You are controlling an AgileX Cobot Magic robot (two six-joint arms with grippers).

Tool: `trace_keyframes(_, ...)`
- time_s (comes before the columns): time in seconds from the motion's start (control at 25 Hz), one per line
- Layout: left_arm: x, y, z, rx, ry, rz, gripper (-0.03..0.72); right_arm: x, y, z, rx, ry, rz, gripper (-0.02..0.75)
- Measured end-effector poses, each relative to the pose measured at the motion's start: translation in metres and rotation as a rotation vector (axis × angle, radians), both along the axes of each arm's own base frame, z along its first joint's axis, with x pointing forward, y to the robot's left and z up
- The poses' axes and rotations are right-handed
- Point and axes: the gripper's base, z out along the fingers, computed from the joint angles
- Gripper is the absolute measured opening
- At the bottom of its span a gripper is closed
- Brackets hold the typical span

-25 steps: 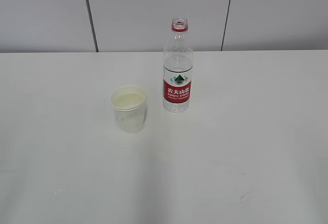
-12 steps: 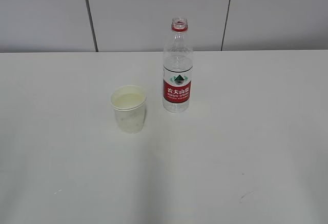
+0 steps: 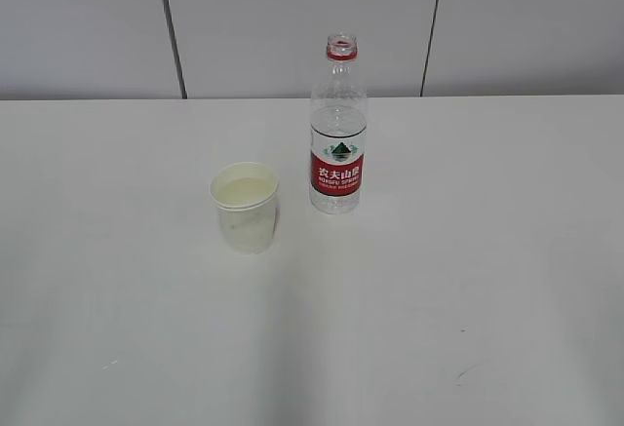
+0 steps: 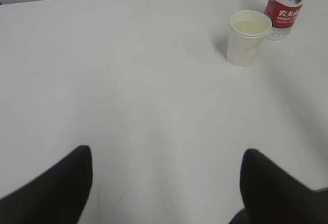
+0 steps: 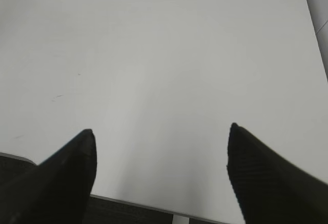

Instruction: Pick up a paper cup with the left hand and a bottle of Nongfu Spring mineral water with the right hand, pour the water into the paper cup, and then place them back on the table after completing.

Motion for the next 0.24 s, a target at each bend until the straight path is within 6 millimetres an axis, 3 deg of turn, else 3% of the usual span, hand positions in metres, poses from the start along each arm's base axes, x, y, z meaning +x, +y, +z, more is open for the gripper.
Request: trace_keyframes(0.24, 0.0000, 0.0000, 0.0000, 0.000, 0.000, 0.000, 0.543, 0.0000, 0.0000, 0.0000, 0.001, 0.000, 0.000, 0.587)
